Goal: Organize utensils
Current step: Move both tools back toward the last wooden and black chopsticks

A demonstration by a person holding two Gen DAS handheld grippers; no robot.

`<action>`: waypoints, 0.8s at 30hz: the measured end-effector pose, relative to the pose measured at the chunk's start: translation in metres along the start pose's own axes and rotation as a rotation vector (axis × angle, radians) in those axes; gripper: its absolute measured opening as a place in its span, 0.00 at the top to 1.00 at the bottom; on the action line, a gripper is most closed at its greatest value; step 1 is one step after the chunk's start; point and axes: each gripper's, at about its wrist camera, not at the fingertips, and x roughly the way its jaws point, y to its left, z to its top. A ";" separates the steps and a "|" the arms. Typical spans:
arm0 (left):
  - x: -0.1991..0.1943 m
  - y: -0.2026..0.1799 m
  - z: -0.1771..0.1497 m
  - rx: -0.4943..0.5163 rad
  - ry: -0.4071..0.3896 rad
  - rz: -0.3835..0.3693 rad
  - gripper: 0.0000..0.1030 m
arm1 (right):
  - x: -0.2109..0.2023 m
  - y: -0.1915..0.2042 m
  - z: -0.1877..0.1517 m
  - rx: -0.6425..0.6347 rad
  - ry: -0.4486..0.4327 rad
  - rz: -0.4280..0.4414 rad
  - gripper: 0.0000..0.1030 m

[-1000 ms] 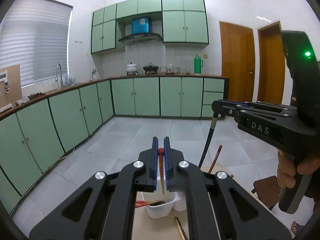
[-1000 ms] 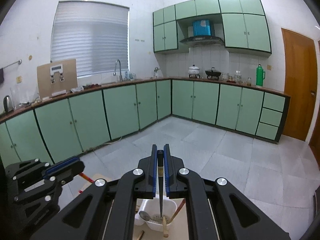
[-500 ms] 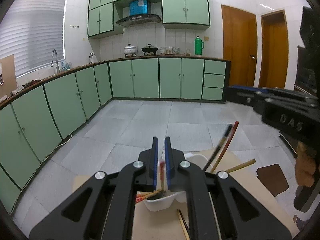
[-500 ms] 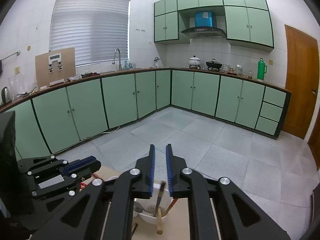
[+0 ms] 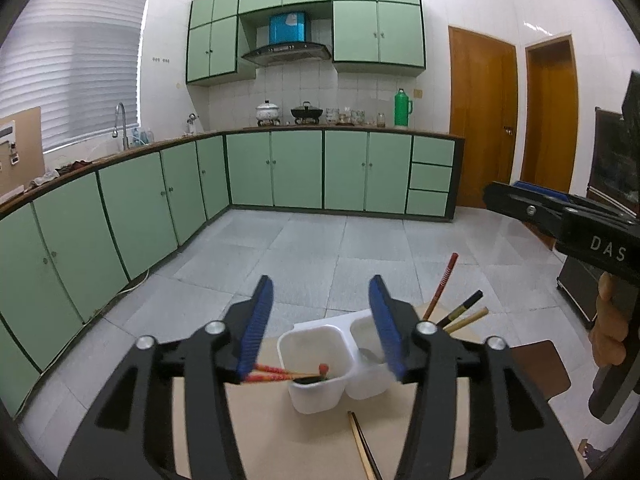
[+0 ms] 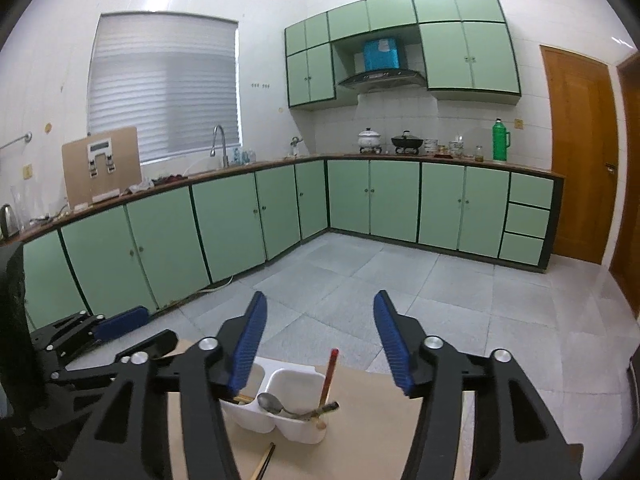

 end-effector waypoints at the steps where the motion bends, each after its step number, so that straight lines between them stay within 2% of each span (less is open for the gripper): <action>1: -0.005 0.000 -0.001 0.000 -0.004 0.004 0.45 | -0.006 -0.002 -0.002 0.005 -0.004 -0.001 0.42; 7: -0.036 -0.005 -0.018 -0.019 -0.013 -0.007 0.34 | -0.040 -0.002 -0.021 0.010 -0.026 -0.012 0.31; 9: -0.046 -0.009 -0.027 -0.022 -0.012 -0.012 0.29 | -0.051 -0.002 -0.031 0.013 -0.028 -0.012 0.24; 14: -0.067 -0.014 -0.060 -0.043 0.021 -0.030 0.23 | -0.076 0.000 -0.070 0.055 -0.008 -0.003 0.12; 19: -0.077 -0.014 -0.100 -0.043 0.066 -0.019 0.22 | -0.087 0.008 -0.114 0.062 0.047 -0.008 0.10; 24: -0.073 -0.009 -0.146 -0.055 0.163 -0.009 0.21 | -0.082 0.016 -0.160 0.072 0.142 -0.015 0.09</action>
